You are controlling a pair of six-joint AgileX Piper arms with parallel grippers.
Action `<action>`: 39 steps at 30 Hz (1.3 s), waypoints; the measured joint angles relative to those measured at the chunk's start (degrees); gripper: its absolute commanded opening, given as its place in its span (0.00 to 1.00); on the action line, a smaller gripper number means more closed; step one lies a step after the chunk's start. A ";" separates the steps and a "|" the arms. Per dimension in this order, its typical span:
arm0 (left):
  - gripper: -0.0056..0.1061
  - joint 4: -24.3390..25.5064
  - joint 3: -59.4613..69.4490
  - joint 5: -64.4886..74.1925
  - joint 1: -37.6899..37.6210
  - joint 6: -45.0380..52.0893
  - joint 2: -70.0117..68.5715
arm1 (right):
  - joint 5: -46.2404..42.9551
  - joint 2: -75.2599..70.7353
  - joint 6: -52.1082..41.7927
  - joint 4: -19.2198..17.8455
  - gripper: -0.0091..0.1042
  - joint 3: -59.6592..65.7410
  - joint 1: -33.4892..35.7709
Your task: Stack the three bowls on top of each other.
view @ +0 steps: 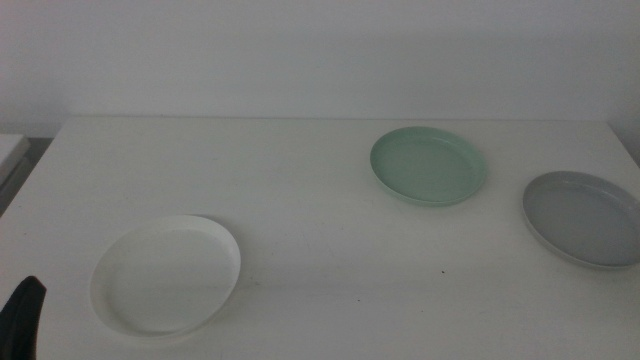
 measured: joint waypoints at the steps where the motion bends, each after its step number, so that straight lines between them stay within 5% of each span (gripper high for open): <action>1: 0.89 0.00 0.00 -0.07 0.00 0.00 0.00 | 0.00 0.00 0.00 0.00 0.89 0.00 0.00; 12: 0.89 0.00 0.00 -0.07 0.00 0.00 0.00 | 3.85 11.79 0.99 -2.09 0.89 -14.94 0.00; 20: 0.89 0.00 0.00 -0.07 0.00 0.00 0.00 | 47.26 38.98 4.12 -2.34 0.89 -50.54 0.00; 24: 0.89 0.00 0.00 -0.07 0.00 0.00 0.00 | 61.68 47.49 4.72 -1.88 0.89 -61.20 0.00; 39: 0.89 0.00 0.00 -0.21 0.00 0.00 0.00 | 56.53 54.54 7.19 -0.82 0.89 -65.86 0.00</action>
